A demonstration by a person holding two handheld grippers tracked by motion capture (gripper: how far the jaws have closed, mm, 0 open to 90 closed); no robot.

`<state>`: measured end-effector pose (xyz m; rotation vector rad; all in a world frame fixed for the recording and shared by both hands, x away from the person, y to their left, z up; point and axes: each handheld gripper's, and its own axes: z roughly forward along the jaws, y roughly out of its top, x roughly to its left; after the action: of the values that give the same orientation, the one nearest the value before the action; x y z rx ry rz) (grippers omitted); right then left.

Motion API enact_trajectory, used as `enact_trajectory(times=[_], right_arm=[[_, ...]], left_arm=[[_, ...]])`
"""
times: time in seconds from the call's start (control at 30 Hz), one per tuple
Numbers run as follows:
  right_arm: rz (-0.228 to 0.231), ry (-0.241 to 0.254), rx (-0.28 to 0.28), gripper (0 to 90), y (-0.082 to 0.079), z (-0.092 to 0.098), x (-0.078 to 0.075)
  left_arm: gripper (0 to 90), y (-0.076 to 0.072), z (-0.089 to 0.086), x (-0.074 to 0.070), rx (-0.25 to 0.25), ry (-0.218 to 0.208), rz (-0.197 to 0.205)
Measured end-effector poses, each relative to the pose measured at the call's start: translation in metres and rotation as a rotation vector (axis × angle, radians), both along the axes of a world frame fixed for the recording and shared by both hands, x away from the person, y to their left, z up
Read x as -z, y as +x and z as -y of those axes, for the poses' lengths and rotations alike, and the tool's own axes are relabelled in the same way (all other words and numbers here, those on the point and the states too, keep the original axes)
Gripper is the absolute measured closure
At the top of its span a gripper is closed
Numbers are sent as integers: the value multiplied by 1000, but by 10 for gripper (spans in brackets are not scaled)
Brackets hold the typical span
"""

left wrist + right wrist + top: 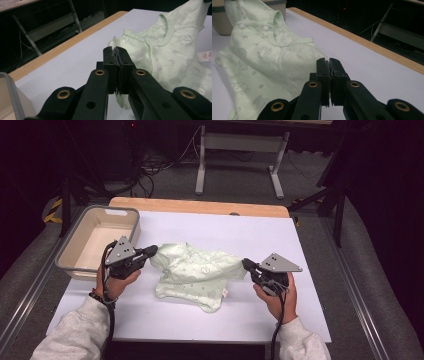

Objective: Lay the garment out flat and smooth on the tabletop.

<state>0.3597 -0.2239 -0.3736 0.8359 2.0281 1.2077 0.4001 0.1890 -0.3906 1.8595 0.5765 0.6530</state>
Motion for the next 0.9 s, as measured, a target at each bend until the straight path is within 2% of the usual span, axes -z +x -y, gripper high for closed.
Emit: enact_trajectory(times=[0.27, 0.3, 0.33, 0.37, 0.4, 0.43, 0.47, 0.5, 0.53, 0.63, 0.67, 0.73, 0.77, 0.8, 0.83, 0.9], right_arm=[[18, 7, -2, 872, 1, -3, -10], [15, 15, -3, 872, 2, -3, -14], [21, 9, 4, 872, 0, -3, -26], [25, 8, 2, 872, -1, -3, -31], [32, 4, 0, 872, -2, -3, -38], [41, 0, 1, 872, -3, -4, -45], [41, 0, 1, 872, -3, -4, -45], [59, -1, -1, 872, -6, -5, -59], [65, -2, -3, 872, -7, -5, -63], [86, -1, -4, 872, -12, -6, -75], [91, 2, -6, 872, -14, -6, -79], [100, 2, -9, 872, -18, -7, -86], [100, 2, -9, 872, -18, -7, -86], [119, -4, -19, 871, -26, -8, -95], [127, -5, -20, 872, -29, -8, -97], [147, 0, -29, 872, -36, -8, -104]], left_arm=[[883, -3, -3, -9, -21, -23, 12], [883, -3, -5, -12, -20, -27, 15], [883, -4, -5, -16, -22, -22, 18], [883, -7, -7, -23, -23, -22, 34], [883, -7, -7, -23, -23, -22, 34], [883, -11, -9, -32, -27, -30, 52], [883, -11, -9, -32, -27, -30, 52], [883, -13, -11, -38, -27, -41, 60], [883, -16, -11, -46, -25, -43, 73], [882, -23, -12, -60, -32, -32, 97], [882, -23, -12, -60, -32, -32, 97], [882, -34, -16, -76, -32, -32, 122], [882, -34, -16, -76, -32, -32, 122], [882, -39, -18, -82, -30, -32, 133], [882, -47, -19, -89, -32, -25, 154], [882, -53, -22, -96, -26, -30, 162]])
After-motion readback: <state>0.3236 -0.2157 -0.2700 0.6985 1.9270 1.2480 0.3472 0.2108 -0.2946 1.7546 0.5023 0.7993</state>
